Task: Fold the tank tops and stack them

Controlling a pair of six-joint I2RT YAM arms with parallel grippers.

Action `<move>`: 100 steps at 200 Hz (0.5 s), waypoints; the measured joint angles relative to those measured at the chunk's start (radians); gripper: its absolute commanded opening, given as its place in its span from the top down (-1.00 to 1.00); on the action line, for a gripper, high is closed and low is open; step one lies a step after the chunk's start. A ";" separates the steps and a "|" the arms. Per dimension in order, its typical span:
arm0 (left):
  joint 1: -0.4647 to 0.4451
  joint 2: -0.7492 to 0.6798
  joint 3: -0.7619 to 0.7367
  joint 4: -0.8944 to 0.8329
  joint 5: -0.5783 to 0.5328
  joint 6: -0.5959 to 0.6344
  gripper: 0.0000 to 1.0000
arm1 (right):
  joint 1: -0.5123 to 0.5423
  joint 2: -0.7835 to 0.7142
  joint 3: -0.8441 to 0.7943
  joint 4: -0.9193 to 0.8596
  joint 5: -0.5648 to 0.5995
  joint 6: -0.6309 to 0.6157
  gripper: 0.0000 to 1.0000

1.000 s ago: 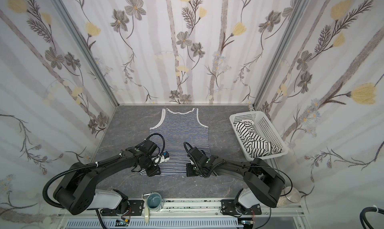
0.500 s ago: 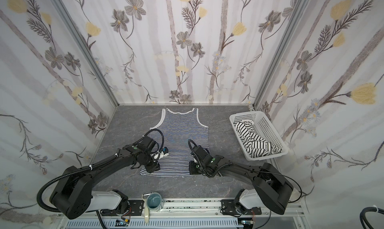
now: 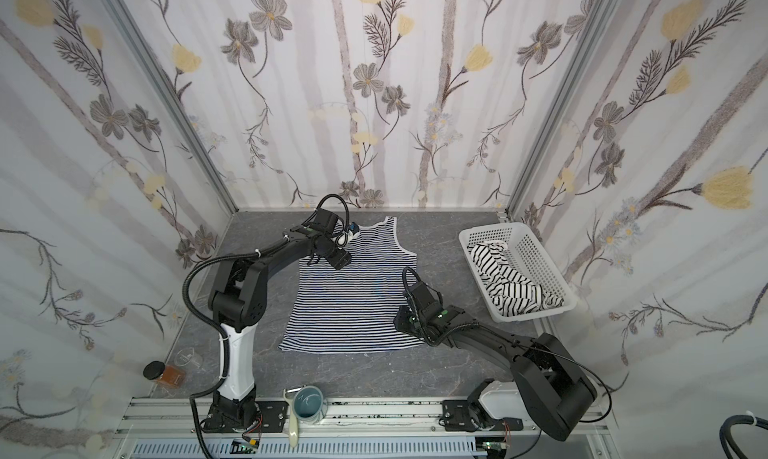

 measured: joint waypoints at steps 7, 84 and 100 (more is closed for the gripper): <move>0.003 0.047 0.051 -0.001 -0.014 0.000 -0.52 | -0.004 0.013 -0.003 0.006 0.001 0.011 0.27; 0.035 0.187 0.192 0.029 -0.092 -0.030 -0.54 | -0.086 0.164 0.013 0.117 -0.013 0.056 0.24; 0.049 0.167 0.154 0.053 -0.096 -0.041 -0.54 | -0.123 0.190 0.035 0.123 -0.029 0.044 0.24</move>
